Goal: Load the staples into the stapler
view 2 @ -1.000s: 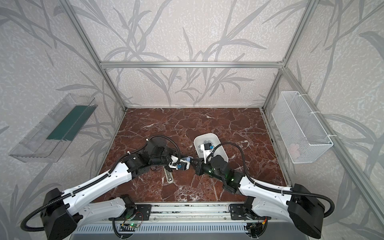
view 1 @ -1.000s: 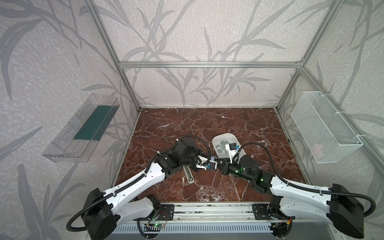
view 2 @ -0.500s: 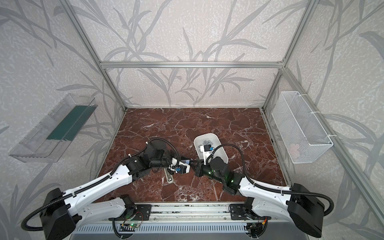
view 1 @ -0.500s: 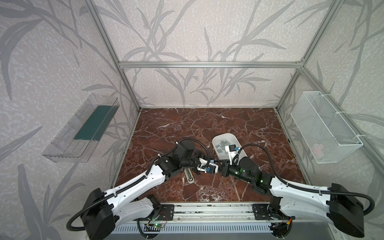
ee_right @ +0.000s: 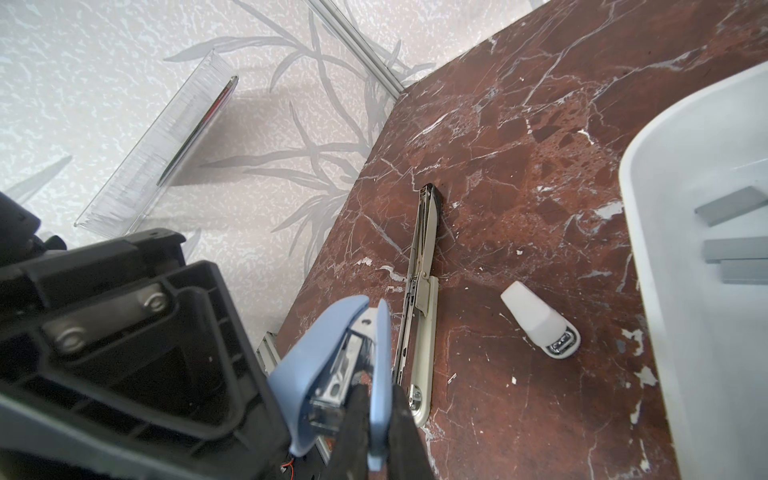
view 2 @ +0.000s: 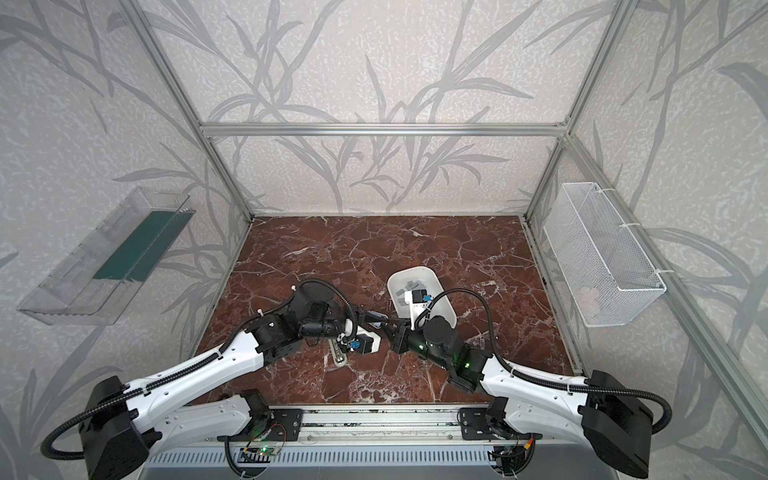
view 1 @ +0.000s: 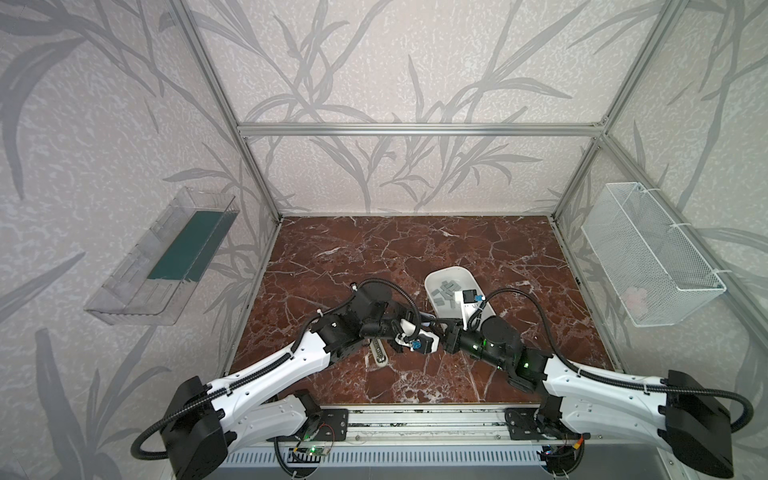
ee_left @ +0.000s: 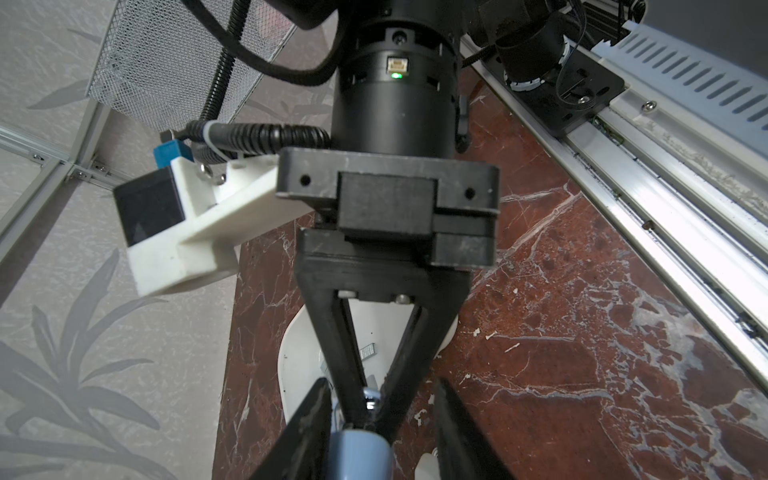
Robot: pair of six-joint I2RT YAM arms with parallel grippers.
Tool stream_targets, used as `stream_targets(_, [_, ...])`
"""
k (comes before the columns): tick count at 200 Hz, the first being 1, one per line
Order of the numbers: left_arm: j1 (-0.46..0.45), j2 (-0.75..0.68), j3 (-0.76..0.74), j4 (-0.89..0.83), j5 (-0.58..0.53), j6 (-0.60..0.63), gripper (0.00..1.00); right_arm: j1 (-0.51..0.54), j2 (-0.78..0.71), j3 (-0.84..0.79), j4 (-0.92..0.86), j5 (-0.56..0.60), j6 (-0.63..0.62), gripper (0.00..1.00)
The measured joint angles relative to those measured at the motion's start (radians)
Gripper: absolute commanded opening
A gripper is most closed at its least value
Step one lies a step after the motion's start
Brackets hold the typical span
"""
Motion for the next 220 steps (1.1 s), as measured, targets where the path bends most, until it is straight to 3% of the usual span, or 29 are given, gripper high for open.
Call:
stream_targets(36, [0.0, 0.002, 0.0, 0.02, -0.048, -0.016, 0.51, 0.003, 0.0, 0.0, 0.001, -0.002, 0.0, 0.0])
stream_targets(90, [0.0, 0.014, 0.0, 0.023, -0.069, -0.02, 0.47, 0.005, -0.01, 0.0, 0.0, -0.002, 0.0, 0.0])
stream_targets(114, [0.0, 0.02, 0.0, 0.016, -0.074, -0.013, 0.34, 0.005, -0.018, 0.0, 0.0, -0.002, -0.001, 0.0])
stream_targets(150, [0.002, 0.023, 0.002, -0.014, -0.072, 0.017, 0.0, 0.007, -0.019, -0.006, -0.022, 0.0, -0.007, 0.0])
stream_targets(220, [0.034, 0.021, 0.007, -0.025, -0.045, -0.008, 0.0, 0.016, -0.019, -0.006, -0.026, 0.043, 0.02, 0.0])
